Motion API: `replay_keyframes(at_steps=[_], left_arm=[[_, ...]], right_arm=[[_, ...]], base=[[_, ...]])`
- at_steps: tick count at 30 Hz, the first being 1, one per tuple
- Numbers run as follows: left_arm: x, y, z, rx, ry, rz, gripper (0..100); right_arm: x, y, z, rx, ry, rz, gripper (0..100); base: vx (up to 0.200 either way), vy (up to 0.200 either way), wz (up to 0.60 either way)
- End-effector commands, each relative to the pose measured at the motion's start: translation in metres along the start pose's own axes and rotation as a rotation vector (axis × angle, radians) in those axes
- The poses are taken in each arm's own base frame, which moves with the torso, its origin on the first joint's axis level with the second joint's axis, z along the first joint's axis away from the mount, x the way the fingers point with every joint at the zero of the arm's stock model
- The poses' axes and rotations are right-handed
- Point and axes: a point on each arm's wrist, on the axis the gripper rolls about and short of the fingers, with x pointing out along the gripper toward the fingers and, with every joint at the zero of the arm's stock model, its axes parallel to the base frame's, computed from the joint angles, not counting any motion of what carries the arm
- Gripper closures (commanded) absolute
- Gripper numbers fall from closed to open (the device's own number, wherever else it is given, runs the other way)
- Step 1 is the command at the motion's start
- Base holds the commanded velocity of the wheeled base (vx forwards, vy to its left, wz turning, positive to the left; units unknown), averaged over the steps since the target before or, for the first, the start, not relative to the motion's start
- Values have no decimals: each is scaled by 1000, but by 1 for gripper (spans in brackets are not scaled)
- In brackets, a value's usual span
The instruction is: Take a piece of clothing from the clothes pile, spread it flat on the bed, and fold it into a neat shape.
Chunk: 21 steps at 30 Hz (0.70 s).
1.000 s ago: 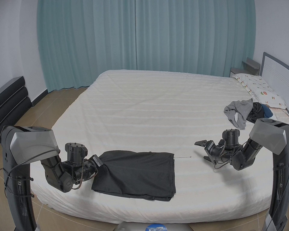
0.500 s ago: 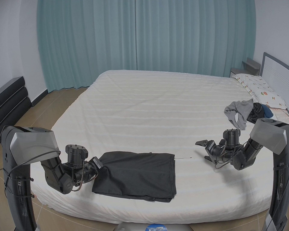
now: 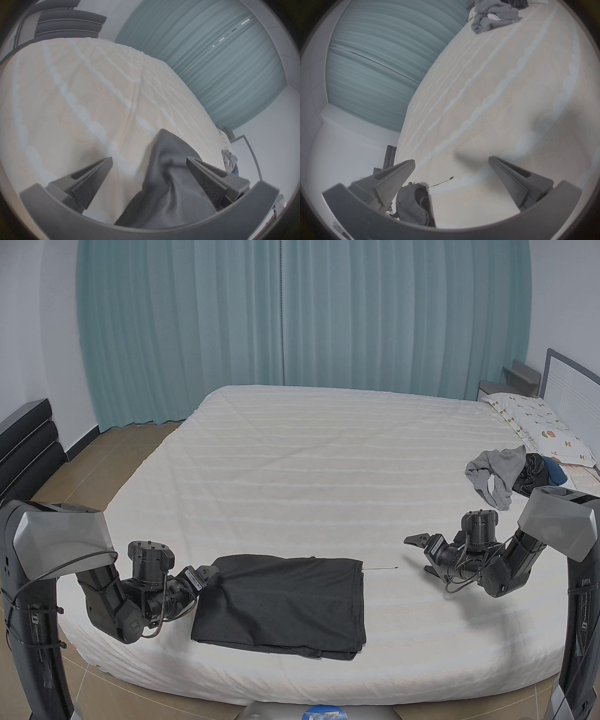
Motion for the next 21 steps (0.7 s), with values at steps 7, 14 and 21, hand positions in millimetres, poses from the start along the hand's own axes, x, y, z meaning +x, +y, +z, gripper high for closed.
replay_keyframes(at_steps=[7,14,21], left_arm=[[-33,-7,25,-120,-84,-41,0],[-71,-17,45,-128,-212,-80,0],[-139,-29,54,20,-348,-149,0]], right_arm=[[-10,17,-6,-209,-110,-49,0],[-52,39,0,-283,-191,-52,0],[-142,69,-2,-363,-333,47,0]], base=[[0,0,0],[0,0,0],[0,0,0]])
